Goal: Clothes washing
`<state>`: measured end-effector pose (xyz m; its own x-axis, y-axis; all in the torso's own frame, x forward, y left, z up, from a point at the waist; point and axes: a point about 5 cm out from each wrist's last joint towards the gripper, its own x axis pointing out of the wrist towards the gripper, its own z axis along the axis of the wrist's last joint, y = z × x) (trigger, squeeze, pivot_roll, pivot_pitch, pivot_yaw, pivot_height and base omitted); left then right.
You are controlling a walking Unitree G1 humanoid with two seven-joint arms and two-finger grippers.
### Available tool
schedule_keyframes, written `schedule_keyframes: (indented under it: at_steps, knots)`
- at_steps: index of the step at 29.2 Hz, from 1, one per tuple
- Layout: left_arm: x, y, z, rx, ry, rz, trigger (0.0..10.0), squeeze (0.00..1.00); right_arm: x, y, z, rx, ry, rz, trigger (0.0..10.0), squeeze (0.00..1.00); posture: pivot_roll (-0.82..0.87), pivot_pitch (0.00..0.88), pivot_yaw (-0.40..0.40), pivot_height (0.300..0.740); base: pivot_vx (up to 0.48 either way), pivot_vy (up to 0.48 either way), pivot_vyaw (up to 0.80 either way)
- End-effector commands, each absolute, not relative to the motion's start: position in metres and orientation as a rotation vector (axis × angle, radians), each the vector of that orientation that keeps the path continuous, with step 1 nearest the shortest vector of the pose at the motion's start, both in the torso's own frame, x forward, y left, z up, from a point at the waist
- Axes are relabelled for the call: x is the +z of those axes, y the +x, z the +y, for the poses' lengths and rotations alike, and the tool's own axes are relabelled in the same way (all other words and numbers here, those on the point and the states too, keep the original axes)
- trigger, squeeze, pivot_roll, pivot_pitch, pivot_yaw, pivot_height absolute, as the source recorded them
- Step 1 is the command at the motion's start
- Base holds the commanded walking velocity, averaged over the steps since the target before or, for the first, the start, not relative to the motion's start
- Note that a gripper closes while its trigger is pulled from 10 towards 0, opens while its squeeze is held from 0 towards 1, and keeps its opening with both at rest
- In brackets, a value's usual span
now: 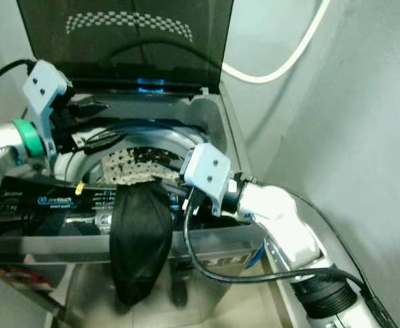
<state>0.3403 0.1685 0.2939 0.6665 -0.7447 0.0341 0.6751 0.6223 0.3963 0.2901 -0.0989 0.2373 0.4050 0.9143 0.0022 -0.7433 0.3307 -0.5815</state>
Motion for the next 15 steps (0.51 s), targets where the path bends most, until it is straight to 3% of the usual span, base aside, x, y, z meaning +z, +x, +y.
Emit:
schedule_keyframes:
  at_steps: [1,15]
  knots:
    - [0.3,0.332,0.165,-0.854,0.358,-0.233,10.0,0.0,0.23,0.284,-0.094,1.172,-0.553,-0.332,10.0,0.0,0.09,0.068,-0.012,0.74,0.0,0.0,0.0]
    - [0.31,0.304,0.155,-0.882,0.339,-0.289,10.0,0.0,0.216,0.276,-0.095,1.288,-0.651,-0.222,10.0,0.0,0.09,0.069,-0.012,0.74,0.0,0.0,0.0]
